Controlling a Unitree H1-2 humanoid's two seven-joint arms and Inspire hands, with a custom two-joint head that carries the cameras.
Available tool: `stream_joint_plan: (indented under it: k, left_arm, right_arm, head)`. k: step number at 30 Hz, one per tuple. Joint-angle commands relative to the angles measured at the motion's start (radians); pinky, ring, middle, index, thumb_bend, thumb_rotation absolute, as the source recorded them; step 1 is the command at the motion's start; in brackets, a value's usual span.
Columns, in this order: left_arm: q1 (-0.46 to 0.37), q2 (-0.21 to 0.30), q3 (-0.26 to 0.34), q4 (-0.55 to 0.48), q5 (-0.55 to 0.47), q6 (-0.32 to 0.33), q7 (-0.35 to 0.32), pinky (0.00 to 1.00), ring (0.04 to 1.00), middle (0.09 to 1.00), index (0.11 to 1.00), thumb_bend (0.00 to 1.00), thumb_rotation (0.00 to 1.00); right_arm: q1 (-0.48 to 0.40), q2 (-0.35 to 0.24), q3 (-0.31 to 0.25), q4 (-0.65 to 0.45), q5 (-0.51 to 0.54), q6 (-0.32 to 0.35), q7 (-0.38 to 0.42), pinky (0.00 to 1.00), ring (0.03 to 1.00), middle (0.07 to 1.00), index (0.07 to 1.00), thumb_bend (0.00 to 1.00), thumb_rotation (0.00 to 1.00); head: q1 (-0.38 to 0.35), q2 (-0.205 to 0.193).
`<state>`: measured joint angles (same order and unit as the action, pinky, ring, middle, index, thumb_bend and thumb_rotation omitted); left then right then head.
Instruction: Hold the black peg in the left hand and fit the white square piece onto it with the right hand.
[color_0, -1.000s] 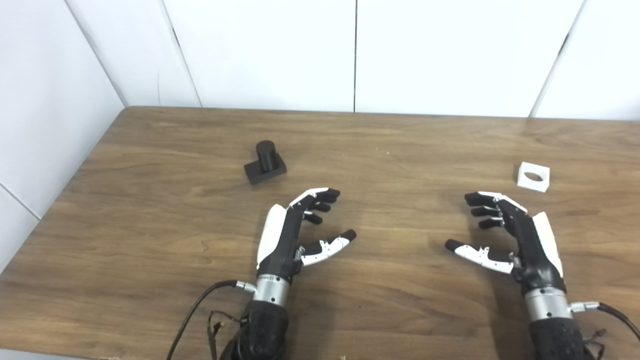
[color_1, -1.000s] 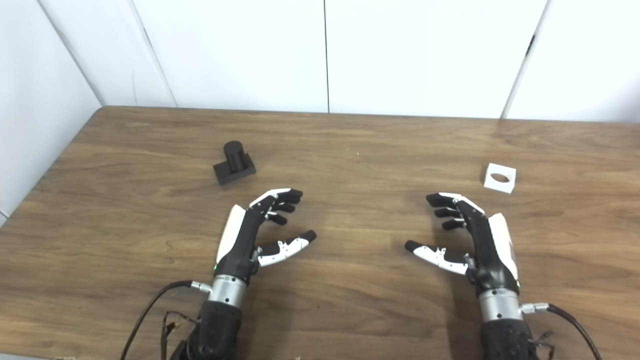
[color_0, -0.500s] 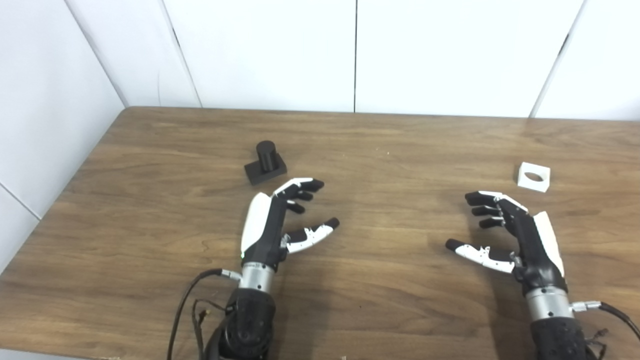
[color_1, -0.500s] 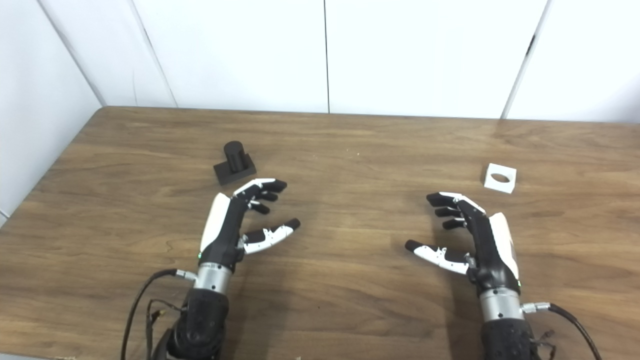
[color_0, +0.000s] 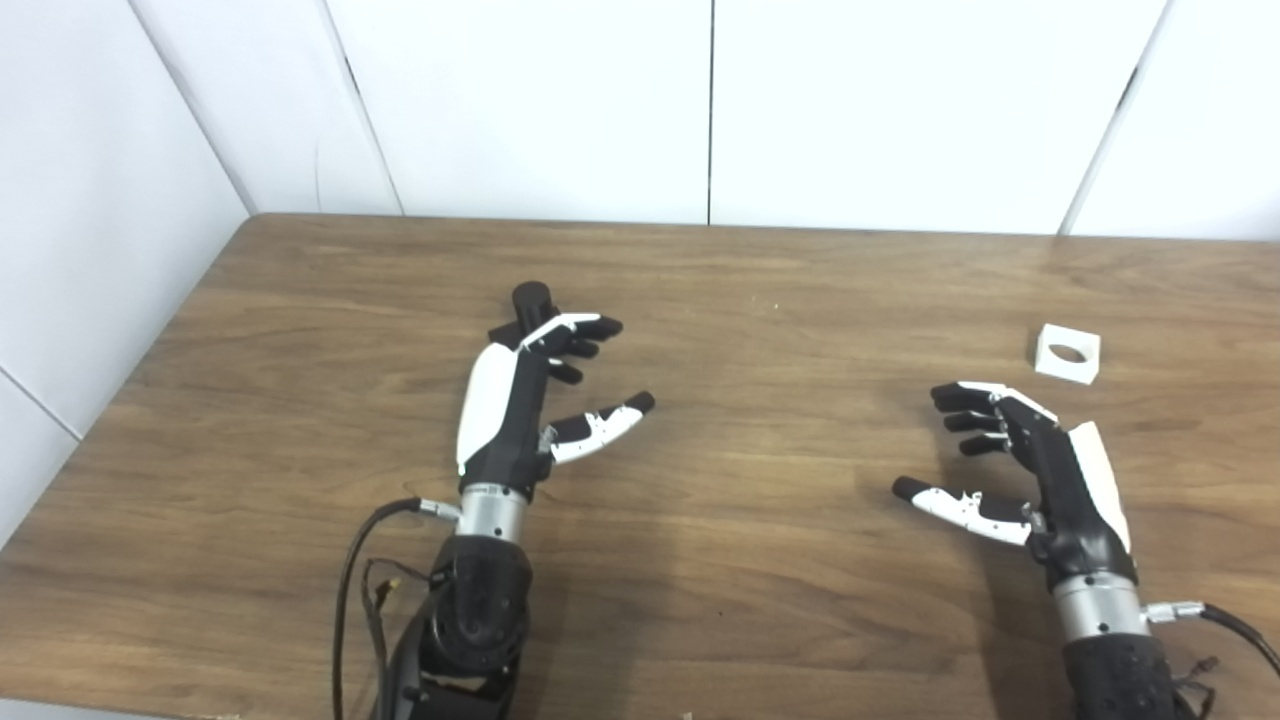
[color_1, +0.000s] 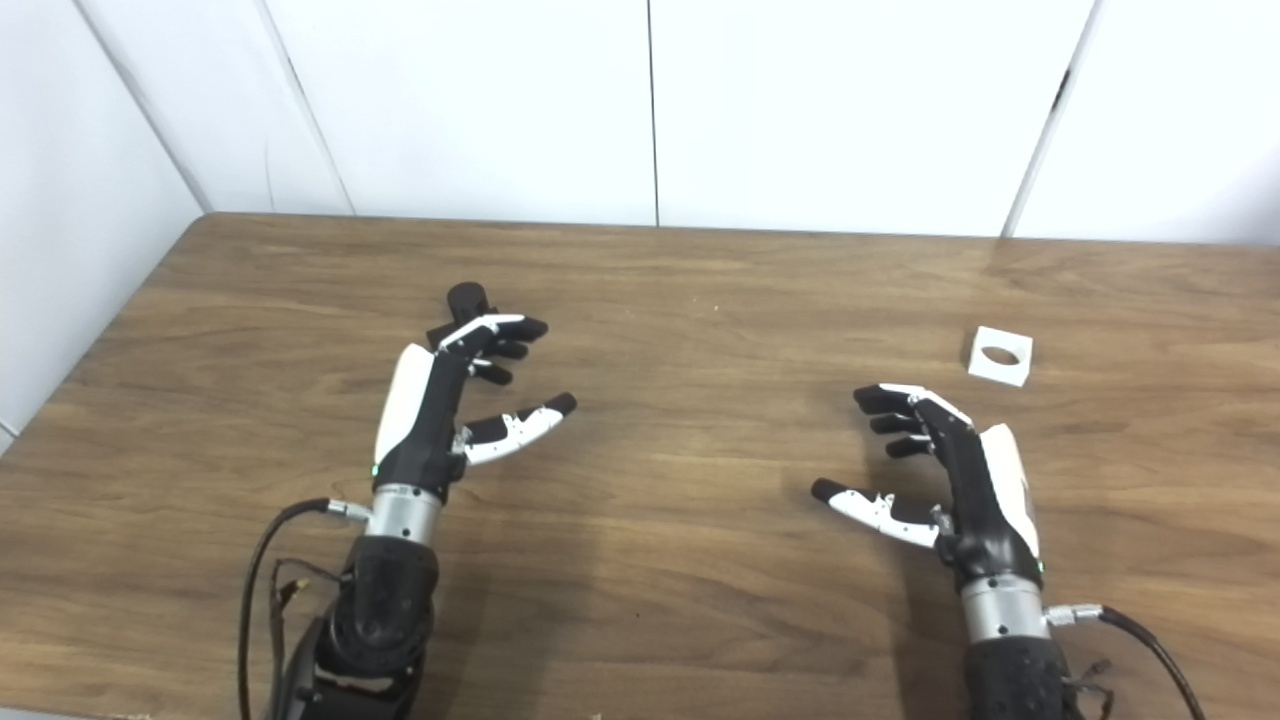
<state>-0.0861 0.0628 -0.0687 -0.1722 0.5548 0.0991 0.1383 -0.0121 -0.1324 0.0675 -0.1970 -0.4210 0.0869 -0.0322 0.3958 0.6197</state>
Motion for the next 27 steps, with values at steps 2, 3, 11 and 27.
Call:
stream_joint_plan:
  k: [2, 3, 11, 27]
  left_arm:
    - [-0.056, 0.018, 0.022, -0.025, -0.003, -0.006, 0.012, 0.60, 0.700, 0.713, 0.674, 0.62, 0.13]
    - [-0.059, 0.020, 0.025, -0.020, -0.004, -0.006, 0.013, 0.60, 0.699, 0.712, 0.673, 0.63, 0.13]
    - [-0.086, 0.039, 0.049, 0.008, 0.017, 0.004, 0.031, 0.60, 0.715, 0.726, 0.678, 0.63, 0.14]
    - [-0.188, 0.123, 0.065, 0.062, 0.039, 0.020, 0.038, 0.62, 0.707, 0.727, 0.691, 0.64, 0.17]
  right_arm:
    - [-0.027, -0.003, -0.004, -0.048, -0.008, 0.009, 0.001, 0.60, 0.684, 0.704, 0.678, 0.65, 0.00]
    - [-0.027, -0.004, -0.003, -0.047, -0.008, 0.008, 0.000, 0.60, 0.684, 0.704, 0.678, 0.65, 0.00]
    - [-0.023, -0.005, -0.004, -0.043, 0.005, -0.006, -0.003, 0.58, 0.674, 0.700, 0.676, 0.65, 0.00]
    - [-0.018, -0.002, -0.001, -0.044, 0.006, 0.001, 0.000, 0.58, 0.671, 0.703, 0.683, 0.66, 0.00]
  head:
    - [0.000, 0.000]
    - [0.000, 0.000]
    - [0.000, 0.001]
    - [-0.001, 0.004]
